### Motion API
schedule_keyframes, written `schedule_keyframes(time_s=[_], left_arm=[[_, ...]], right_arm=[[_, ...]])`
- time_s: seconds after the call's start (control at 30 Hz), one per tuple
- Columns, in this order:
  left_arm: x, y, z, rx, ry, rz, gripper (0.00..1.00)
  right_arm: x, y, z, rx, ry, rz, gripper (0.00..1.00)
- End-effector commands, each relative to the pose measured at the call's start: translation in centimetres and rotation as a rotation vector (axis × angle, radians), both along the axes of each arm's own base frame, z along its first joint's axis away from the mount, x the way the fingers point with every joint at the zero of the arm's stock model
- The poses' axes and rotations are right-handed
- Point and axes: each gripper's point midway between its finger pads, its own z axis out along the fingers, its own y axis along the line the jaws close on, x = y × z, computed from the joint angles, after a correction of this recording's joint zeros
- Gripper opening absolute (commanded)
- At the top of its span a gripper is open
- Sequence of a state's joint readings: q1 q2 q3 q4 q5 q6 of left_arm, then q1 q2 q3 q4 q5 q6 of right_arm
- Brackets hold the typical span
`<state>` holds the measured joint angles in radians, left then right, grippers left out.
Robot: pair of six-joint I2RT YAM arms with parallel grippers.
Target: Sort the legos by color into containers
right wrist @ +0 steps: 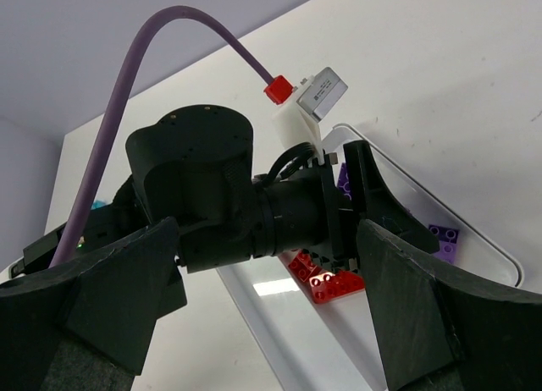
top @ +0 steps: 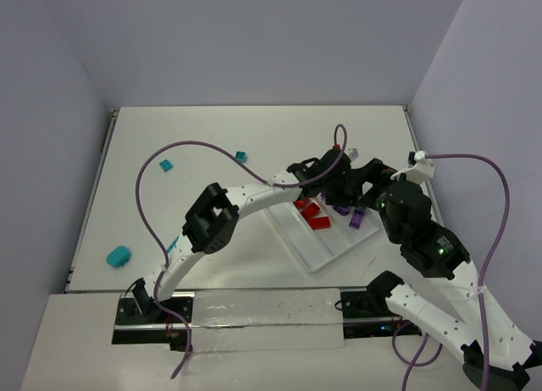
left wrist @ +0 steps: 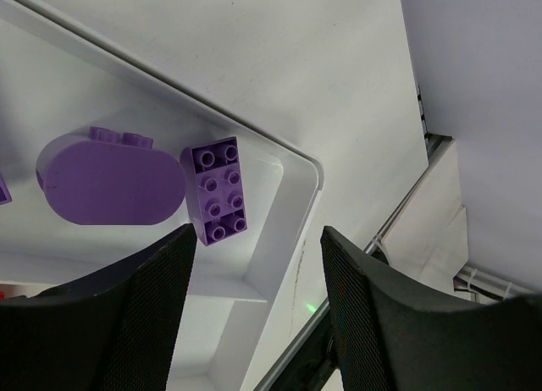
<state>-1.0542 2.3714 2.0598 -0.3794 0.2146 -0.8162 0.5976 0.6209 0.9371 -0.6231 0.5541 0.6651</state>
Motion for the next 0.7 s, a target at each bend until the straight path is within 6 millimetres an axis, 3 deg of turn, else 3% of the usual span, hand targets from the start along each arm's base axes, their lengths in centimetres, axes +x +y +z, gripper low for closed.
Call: schedule_keyframes(time_s=[0.0,0.07,0.2,0.27,0.33,0.5,0.57,0.67], left_arm=[[-0.3,-0.9,4.1,-0.084,-0.045,-0.031,0.69],[-0.3,-0.6,4.8,-0.084,-0.055,-0.029,0.68],[-0.2,1.9,6.6,-0.044,-0.131,-0.002,0.68],[0.2,4.6,5.9,0.043,-0.171,0.045,0.68],[0.5,6.9,6.7,0.09,-0.212,0.078,0.68],[1.1,13.4,6.4,0.225,-0.249,0.176,0.68],[1.5,16.4,5.0,0.288,-0.235,0.216,0.68],[2.2,20.7,5.9,0.308,-0.23,0.298,0.67]], right_arm=[[-0.1,-0.6,2.0,0.037,-0.042,-0.031,0.93],[-0.1,-0.6,2.0,0.037,-0.042,-0.031,0.93],[-0.3,-0.7,2.5,0.045,-0.052,-0.03,0.93],[-0.4,-0.6,3.0,0.056,-0.062,-0.024,0.93],[-0.5,-0.5,3.4,0.066,-0.074,-0.016,0.93],[-0.5,0.0,4.1,0.078,-0.091,0.012,0.93],[-0.4,0.1,4.1,0.078,-0.09,0.015,0.93],[-0.2,0.4,3.9,0.078,-0.091,0.024,0.93]])
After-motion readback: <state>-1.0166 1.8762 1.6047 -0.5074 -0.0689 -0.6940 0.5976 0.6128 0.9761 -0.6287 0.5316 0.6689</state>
